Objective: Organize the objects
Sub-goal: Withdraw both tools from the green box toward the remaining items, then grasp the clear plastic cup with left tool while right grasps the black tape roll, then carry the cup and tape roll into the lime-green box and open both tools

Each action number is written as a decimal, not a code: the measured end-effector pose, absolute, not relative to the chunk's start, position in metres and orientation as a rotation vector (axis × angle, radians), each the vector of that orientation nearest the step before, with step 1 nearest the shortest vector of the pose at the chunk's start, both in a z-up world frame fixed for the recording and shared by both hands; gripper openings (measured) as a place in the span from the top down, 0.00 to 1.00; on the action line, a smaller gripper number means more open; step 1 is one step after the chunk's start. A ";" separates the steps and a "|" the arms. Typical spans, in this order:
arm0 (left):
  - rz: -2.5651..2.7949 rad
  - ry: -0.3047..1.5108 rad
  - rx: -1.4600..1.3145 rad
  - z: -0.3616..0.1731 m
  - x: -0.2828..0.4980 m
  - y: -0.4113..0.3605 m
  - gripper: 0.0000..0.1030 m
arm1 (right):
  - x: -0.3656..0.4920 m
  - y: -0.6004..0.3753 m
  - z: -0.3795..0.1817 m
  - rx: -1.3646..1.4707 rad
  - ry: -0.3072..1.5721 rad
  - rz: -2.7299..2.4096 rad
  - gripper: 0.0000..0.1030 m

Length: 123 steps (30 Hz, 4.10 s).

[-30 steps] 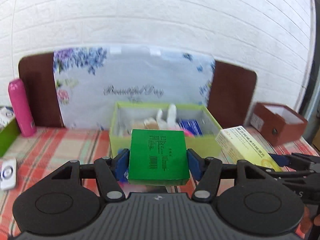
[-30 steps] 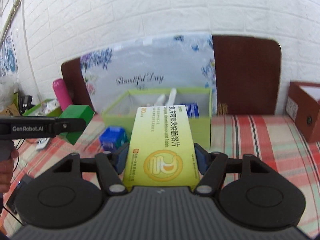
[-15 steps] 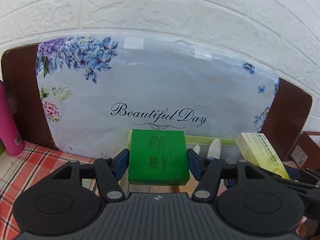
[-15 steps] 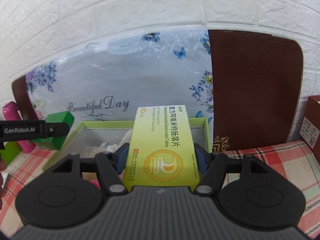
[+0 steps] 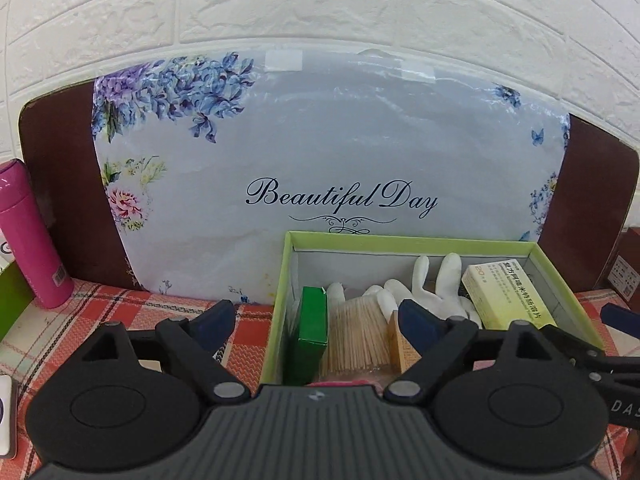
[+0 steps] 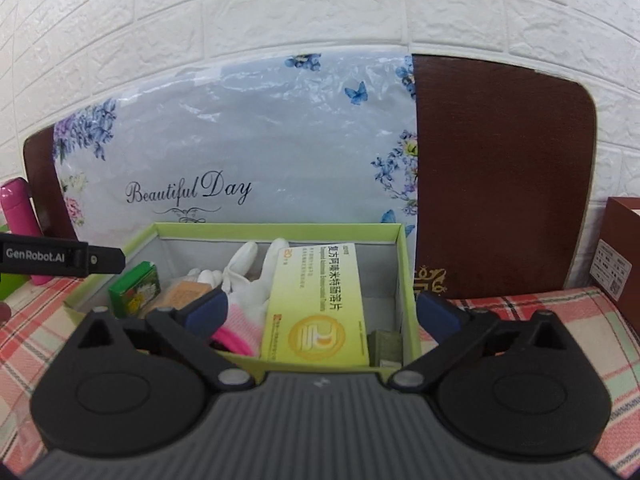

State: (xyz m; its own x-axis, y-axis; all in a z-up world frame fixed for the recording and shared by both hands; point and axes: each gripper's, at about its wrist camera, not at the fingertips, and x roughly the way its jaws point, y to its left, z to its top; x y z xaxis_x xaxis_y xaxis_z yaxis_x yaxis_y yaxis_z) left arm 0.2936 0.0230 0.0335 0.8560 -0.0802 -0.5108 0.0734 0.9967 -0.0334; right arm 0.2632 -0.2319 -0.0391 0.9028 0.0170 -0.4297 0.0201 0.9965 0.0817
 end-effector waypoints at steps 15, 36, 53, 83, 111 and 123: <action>-0.113 0.548 -0.083 0.063 0.184 0.019 0.11 | 0.150 -0.224 -0.007 0.158 0.348 0.028 0.00; -0.030 0.662 -0.106 0.009 0.103 0.041 0.11 | 0.075 -0.200 -0.051 0.132 0.452 0.048 0.00; 0.036 0.687 -0.190 -0.012 0.105 0.064 0.11 | 0.075 -0.174 -0.073 0.101 0.498 0.145 0.00; 0.079 0.638 -0.308 -0.044 0.135 0.120 0.69 | 0.185 -0.100 -0.096 -0.015 0.605 0.206 0.30; -0.016 0.645 -0.274 -0.045 0.154 0.094 0.22 | 0.140 -0.118 -0.105 0.020 0.630 0.219 0.55; -0.049 0.648 -0.291 -0.042 0.135 0.102 0.33 | 0.114 -0.120 -0.098 0.035 0.613 0.278 0.55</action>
State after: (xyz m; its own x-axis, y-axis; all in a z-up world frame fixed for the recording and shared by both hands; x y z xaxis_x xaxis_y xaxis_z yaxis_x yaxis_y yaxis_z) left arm 0.1350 0.1020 -0.0421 0.7974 -0.1357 -0.5879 -0.0452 0.9582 -0.2825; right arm 0.1143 -0.1203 -0.0979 0.7823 0.2676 -0.5625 -0.2467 0.9623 0.1147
